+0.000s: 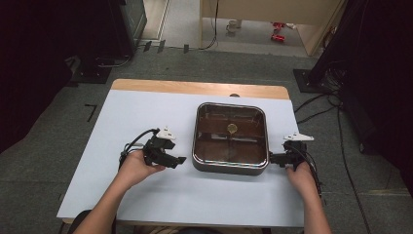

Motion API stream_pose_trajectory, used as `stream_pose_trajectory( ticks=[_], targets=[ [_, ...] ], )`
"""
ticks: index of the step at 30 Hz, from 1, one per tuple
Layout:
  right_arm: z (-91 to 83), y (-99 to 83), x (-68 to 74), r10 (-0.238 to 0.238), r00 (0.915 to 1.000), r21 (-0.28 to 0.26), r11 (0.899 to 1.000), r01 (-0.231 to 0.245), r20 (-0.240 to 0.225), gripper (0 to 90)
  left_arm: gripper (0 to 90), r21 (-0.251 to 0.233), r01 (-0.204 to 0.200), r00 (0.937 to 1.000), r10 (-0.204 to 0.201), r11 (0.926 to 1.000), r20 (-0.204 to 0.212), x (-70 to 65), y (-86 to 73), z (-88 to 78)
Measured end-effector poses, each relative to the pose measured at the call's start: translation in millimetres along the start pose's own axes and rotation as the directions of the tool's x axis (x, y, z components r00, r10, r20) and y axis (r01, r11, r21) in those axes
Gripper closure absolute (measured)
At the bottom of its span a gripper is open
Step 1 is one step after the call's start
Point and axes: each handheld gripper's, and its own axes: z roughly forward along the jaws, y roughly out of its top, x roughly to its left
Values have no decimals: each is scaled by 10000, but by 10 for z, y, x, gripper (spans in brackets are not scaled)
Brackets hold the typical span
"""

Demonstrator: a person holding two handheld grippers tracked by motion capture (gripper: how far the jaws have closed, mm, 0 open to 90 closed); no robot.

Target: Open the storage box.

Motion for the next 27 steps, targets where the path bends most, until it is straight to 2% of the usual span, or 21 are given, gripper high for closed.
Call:
stream_pose_trajectory(
  ticks=[10,18,27],
  targets=[
    [-1,-1,2,-21,10000,-10,10000,21,20,0,287,-579,-331,9994,338,9978,109,-14,296,-163],
    [-1,-1,1,-14,10000,-5,10000,14,16,0,288,-588,-744,9963,768,9955,383,-63,478,-116],
    [-1,-1,3,-10,10000,-9,10000,10,25,0,293,-714,-810,9939,859,9942,689,-99,690,-12]
  ],
)
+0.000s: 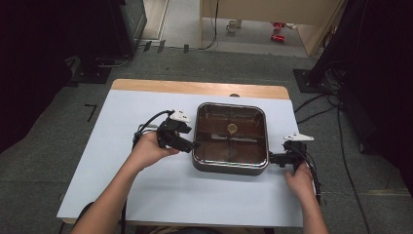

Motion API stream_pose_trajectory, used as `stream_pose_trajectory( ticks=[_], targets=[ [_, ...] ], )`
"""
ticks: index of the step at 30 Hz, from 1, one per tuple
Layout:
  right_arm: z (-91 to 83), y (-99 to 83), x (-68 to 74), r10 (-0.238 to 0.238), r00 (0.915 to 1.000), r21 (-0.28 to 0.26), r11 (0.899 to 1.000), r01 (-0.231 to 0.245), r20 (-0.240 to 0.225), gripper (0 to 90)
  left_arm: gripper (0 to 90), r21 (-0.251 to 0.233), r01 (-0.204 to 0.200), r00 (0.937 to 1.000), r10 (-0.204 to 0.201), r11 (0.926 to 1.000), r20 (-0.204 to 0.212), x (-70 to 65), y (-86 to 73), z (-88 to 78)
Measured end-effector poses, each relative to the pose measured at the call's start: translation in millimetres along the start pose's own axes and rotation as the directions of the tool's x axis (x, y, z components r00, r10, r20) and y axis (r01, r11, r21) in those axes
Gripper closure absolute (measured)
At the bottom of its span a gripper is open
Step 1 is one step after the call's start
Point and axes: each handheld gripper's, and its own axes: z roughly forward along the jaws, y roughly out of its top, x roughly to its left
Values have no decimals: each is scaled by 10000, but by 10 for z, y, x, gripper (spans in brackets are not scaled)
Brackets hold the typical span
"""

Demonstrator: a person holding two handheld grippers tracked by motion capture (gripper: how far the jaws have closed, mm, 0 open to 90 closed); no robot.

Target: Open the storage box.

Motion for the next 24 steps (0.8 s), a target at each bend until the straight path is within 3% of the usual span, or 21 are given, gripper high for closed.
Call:
stream_pose_trajectory(
  ticks=[5,8,17,24],
  targets=[
    [0,0,0,-17,10000,-5,10000,17,2,0,314,55,73,10000,-73,10000,34,9,115,89],
    [-1,-1,0,-13,10000,-4,10000,13,0,0,313,24,-106,9999,106,9999,-88,1,171,138],
    [-4,-4,12,-53,10000,-49,10000,54,67,0,315,-498,18,9997,-6,9988,253,55,297,414],
    [-2,-2,3,-1,10000,-13,10000,1,30,0,321,-391,-375,9992,381,9985,133,18,416,603]
  ],
)
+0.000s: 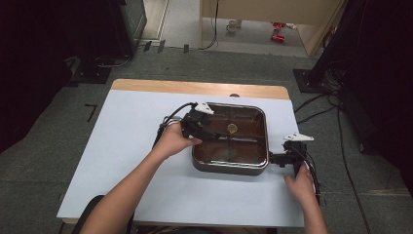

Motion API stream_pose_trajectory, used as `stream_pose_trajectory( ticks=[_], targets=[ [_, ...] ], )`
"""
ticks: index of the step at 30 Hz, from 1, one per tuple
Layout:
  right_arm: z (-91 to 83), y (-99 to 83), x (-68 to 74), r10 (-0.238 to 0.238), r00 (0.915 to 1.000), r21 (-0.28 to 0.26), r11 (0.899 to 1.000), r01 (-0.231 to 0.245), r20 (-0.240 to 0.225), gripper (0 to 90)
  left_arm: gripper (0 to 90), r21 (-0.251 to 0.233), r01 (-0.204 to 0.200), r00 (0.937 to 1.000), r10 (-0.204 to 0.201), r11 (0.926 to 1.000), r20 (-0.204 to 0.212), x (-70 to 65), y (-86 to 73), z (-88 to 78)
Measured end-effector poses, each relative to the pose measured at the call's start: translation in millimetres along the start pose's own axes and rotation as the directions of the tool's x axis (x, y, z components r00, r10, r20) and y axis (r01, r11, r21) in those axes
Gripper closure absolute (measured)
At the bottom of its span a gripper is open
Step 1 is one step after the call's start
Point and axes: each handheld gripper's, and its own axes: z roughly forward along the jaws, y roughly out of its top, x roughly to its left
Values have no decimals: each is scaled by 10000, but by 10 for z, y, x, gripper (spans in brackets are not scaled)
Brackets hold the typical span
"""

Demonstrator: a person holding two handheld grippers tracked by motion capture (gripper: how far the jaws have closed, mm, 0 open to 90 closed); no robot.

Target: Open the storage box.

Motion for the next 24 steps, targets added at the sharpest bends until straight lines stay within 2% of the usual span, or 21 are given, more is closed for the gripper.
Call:
stream_pose_trajectory(
  ticks=[6,9,13,20,24],
  targets=[
    [-1,0,0,8,10000,9,10000,-8,-4,0,332,32,-292,9996,292,9996,16,-43,82,182],
    [-1,0,1,13,10000,10,10000,-13,-4,0,337,-108,-208,9996,210,9997,184,-58,112,279],
    [-1,0,1,9,10000,9,10000,-9,-3,0,349,-165,-241,9995,244,9996,181,-77,117,390],
    [0,0,0,3,10000,9,10000,-3,-5,0,361,-214,-489,9988,490,9986,65,-103,108,508],
    [0,0,1,7,10000,6,10000,-7,-3,0,384,-242,-480,9988,482,9986,103,-99,99,548]
  ],
)
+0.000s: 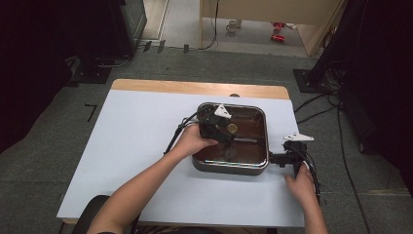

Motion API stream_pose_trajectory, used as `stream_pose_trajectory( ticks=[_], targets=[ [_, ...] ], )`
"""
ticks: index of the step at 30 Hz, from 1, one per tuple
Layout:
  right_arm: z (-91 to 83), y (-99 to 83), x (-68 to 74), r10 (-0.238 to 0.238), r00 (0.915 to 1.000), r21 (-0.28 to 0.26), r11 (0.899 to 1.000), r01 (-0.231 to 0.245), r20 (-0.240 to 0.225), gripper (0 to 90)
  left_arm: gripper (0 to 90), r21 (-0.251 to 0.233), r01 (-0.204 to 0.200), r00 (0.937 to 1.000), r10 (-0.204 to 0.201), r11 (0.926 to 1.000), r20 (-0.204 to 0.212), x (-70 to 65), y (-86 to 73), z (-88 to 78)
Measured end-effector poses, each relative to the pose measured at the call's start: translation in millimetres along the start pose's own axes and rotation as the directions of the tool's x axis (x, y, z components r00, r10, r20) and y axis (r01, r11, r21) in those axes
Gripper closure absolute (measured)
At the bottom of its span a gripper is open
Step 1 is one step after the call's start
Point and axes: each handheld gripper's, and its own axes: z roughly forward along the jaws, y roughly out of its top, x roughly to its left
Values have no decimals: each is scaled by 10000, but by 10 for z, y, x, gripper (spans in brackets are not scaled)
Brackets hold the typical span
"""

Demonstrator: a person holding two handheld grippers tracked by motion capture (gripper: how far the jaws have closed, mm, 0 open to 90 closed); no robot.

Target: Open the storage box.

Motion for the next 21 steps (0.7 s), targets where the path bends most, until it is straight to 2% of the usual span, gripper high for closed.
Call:
stream_pose_trajectory(
  ticks=[4,7,12,16,21],
  targets=[
    [0,0,1,16,10000,-3,10000,-16,-1,0,420,-164,115,9999,-114,9998,68,10,-5,11],
    [0,0,1,9,10000,-5,10000,-9,1,0,482,-329,50,10000,-52,9994,-50,17,-24,12],
    [0,0,1,6,10000,-8,10000,-6,4,0,577,-320,333,9991,-325,9989,258,16,-33,-14],
    [-1,-1,4,-4,10000,-14,10000,4,9,0,588,-256,565,9979,-556,9981,335,21,-26,-24],
    [-1,-1,2,-13,10000,-7,10000,13,5,0,591,-223,564,9982,-559,9982,216,3,-15,-31]
  ],
)
